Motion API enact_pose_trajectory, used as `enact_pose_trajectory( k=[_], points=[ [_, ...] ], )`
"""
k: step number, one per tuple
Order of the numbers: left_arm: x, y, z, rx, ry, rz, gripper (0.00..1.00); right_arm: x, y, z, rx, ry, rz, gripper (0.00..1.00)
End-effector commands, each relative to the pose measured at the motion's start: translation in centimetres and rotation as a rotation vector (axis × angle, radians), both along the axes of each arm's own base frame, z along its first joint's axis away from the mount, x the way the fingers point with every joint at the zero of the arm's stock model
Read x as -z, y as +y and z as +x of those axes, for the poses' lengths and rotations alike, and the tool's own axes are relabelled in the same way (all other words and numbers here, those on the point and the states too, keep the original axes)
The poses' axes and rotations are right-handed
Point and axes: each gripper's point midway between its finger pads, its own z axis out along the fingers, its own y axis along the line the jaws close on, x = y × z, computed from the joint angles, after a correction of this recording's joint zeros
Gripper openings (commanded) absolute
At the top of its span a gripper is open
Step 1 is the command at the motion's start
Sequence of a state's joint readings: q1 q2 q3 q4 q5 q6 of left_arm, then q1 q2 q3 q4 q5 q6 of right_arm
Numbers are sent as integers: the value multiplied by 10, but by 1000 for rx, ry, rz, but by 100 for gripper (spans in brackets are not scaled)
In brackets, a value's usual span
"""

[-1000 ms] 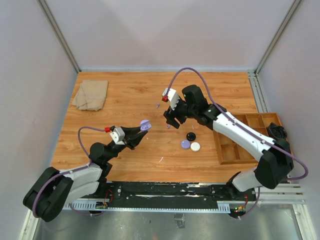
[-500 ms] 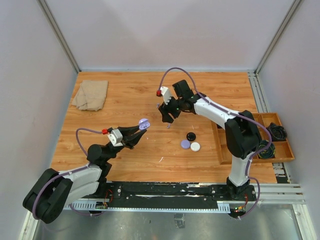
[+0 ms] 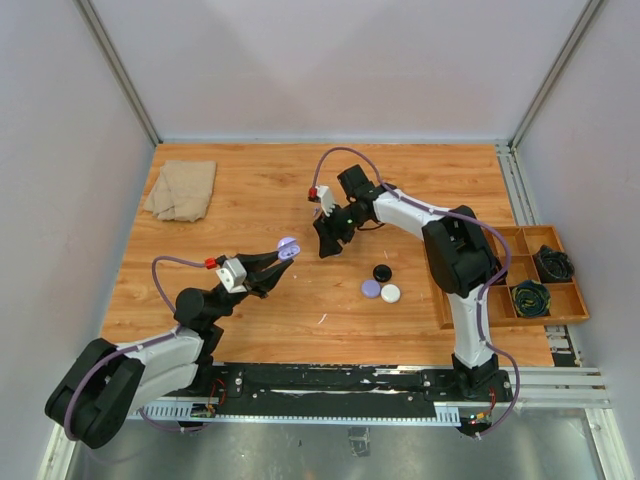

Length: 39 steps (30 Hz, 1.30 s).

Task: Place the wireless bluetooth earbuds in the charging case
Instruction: Pick up the earbud from the center of the board.

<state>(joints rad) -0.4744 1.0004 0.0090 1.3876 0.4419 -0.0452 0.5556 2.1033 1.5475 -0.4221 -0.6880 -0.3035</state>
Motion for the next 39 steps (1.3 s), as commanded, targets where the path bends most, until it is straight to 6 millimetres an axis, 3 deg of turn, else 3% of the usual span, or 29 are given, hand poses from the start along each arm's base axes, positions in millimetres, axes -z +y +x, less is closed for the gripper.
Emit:
enact_pose_trajectory(
  k=[1,15,30,39],
  points=[
    [5,5,-3,-16,-17,11,0,0,-3,-9,-16,64,4,63],
    [3,3,-5,-1,-16,13,0,24,-34,-33,25,136,-145,62],
    [2,2,-6,5,-19,13,0,21,-53,-52,98,147,-263,52],
    [2,3,-6,-1,-18,12,0,1,-45,-31,156,30,-283,42]
  ],
)
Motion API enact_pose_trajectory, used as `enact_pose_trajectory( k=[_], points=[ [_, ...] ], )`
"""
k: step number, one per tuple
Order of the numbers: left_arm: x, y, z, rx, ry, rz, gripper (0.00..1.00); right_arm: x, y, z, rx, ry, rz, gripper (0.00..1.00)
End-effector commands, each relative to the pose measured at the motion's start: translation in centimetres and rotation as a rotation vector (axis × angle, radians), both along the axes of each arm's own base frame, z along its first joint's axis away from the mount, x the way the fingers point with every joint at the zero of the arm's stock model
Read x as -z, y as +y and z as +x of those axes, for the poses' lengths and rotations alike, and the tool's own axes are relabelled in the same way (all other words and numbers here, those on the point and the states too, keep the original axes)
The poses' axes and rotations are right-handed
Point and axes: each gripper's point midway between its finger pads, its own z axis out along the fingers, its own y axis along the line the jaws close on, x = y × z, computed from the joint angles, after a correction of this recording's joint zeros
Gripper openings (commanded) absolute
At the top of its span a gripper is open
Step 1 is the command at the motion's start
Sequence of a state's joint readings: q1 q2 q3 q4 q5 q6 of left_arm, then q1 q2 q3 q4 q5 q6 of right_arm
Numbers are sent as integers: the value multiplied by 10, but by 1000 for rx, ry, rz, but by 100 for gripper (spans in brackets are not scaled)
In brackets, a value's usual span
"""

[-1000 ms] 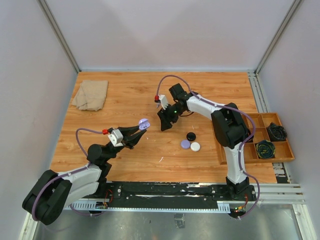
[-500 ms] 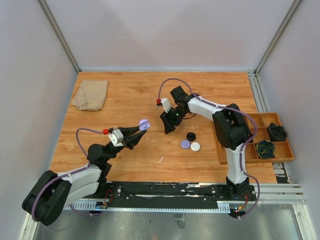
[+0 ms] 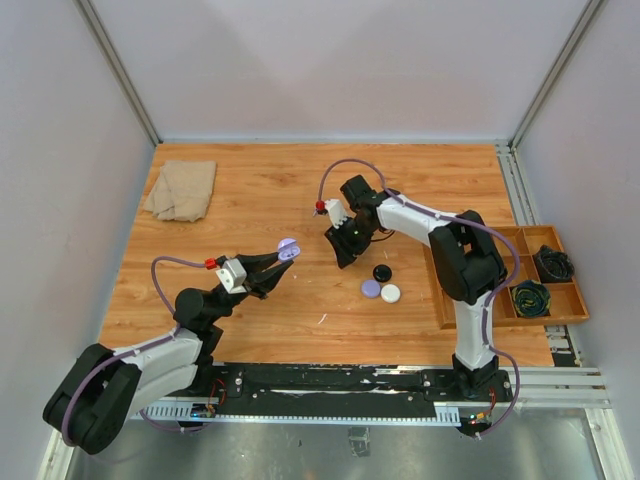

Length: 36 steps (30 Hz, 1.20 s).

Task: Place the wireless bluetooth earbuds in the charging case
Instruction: Pick up the earbud from the center of the board.

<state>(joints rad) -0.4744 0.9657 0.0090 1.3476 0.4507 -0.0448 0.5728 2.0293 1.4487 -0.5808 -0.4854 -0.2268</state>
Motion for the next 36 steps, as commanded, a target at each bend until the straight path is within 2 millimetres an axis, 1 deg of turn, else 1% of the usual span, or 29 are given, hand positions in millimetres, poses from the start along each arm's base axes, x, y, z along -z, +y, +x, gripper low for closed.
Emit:
enact_pose_trajectory(
  k=[1,4,6,16,21,29,36],
  points=[
    [2,4,-3,-9,-22,6,0,-23,5,9,13,-92,-41,42],
    [1,4,-3,-8,-22,6,0,-25,8,11,-19,-108,-86,42],
    [1,4,-4,-8,-24,6,0,-20,8,12,-42,-114,-135,42],
    [0,4,-4,-7,-27,5,0,-14,12,12,-156,-160,-298,42],
    [0,4,-4,-6,-27,5,0,-11,17,11,-198,-174,-341,42],
    [-1,3,-5,-1,-30,5,0,-2,22,17,-230,-188,-398,41],
    [-2,4,-6,-1,-35,3,0,8,18,14,-259,-166,-439,37]
  ],
)
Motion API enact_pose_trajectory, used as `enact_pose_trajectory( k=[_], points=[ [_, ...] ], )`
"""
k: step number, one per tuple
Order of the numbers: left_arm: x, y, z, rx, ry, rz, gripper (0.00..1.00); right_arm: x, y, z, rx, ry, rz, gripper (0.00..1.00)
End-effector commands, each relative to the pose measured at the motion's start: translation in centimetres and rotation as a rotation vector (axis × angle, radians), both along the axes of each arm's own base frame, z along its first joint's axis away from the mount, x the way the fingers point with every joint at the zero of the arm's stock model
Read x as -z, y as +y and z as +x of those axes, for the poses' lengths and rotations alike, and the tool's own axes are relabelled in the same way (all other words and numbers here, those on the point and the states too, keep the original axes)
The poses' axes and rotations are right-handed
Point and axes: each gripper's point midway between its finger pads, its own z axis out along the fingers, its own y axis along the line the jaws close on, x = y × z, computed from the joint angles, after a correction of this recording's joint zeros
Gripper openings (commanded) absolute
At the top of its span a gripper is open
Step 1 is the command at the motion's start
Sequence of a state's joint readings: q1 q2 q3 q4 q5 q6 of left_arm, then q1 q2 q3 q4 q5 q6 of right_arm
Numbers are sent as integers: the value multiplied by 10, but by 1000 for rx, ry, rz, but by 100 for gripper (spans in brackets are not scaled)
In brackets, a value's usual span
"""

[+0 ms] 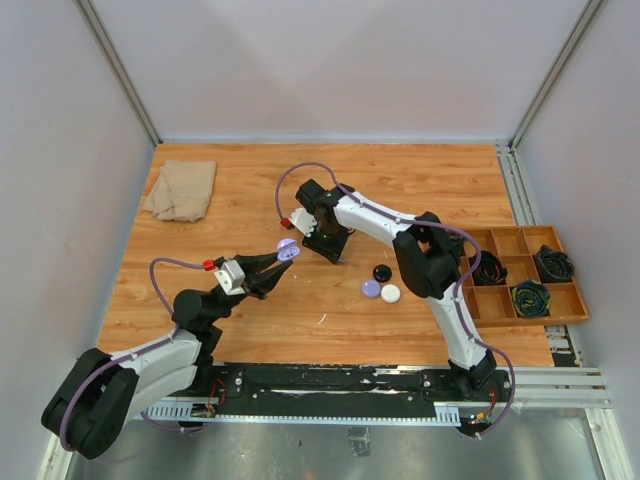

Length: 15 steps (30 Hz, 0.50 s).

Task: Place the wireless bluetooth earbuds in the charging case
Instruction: Pick up the earbud from the center of the board.

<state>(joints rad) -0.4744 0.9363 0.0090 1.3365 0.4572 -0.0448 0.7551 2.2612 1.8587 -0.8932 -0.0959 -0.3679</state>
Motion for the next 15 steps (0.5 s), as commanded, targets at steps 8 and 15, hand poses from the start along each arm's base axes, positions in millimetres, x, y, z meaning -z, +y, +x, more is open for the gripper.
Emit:
enact_pose_trajectory(
  k=[8,15],
  points=[
    [3,3,-4,-5,-18,9,0,11,-6,-6,-43,23,-88,31],
    [2,4,-5,-6,-22,9,0,13,-4,-6,-49,31,-83,24]
  ],
)
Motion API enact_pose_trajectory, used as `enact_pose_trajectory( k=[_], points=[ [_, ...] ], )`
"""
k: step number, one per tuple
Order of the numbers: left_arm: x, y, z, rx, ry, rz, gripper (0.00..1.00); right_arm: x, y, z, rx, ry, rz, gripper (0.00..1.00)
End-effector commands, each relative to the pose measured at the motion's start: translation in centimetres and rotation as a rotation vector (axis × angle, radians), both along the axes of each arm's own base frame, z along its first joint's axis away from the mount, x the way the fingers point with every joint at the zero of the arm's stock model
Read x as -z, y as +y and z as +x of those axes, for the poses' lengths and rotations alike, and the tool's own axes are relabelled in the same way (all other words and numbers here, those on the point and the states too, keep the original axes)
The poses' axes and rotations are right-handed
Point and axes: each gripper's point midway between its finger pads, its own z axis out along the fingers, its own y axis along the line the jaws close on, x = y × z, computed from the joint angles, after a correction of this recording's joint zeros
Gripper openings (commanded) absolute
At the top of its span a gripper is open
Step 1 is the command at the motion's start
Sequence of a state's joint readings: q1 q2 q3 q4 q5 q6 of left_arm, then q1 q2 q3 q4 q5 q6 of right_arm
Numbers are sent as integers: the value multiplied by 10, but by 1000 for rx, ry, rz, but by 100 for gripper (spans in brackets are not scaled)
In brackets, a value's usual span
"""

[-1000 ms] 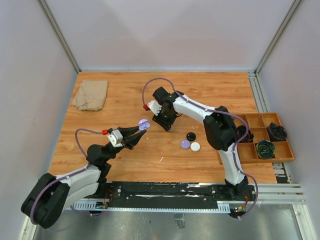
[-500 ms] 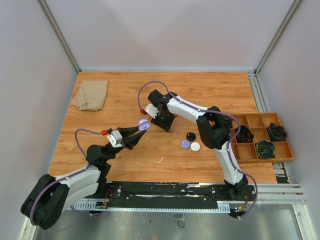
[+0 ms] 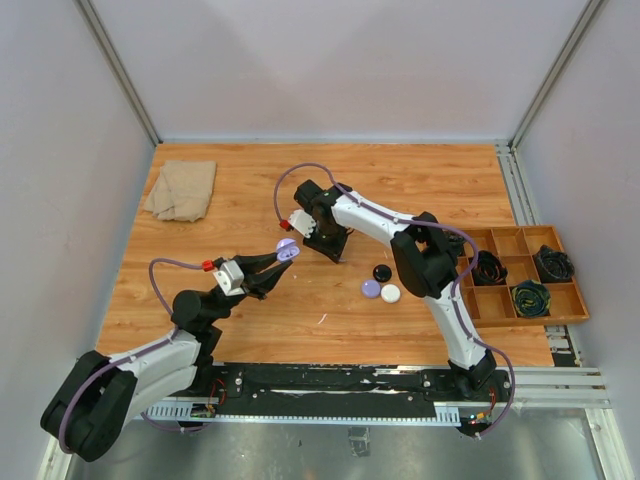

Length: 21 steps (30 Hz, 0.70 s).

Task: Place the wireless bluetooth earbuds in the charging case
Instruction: Pick up the earbud from the center of the board.

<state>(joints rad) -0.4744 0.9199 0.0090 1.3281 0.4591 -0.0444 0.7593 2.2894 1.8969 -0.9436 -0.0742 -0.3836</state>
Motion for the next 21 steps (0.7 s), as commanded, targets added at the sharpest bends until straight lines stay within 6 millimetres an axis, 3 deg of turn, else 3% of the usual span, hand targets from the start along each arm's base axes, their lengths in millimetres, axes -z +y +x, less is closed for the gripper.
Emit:
enact_pose_trajectory(
  k=[1,12,21],
  points=[
    [4,4,-3,-8,-16,12,0,11,1,-5,-34,20,-35,23],
    [2,5,-4,-13,-16,-9,0,-17,5,-7,-33,-16,43,8],
    [-2,12,-6,-44,-48,-37,0,-71,15,-6,35,-111,224,5]
  ],
)
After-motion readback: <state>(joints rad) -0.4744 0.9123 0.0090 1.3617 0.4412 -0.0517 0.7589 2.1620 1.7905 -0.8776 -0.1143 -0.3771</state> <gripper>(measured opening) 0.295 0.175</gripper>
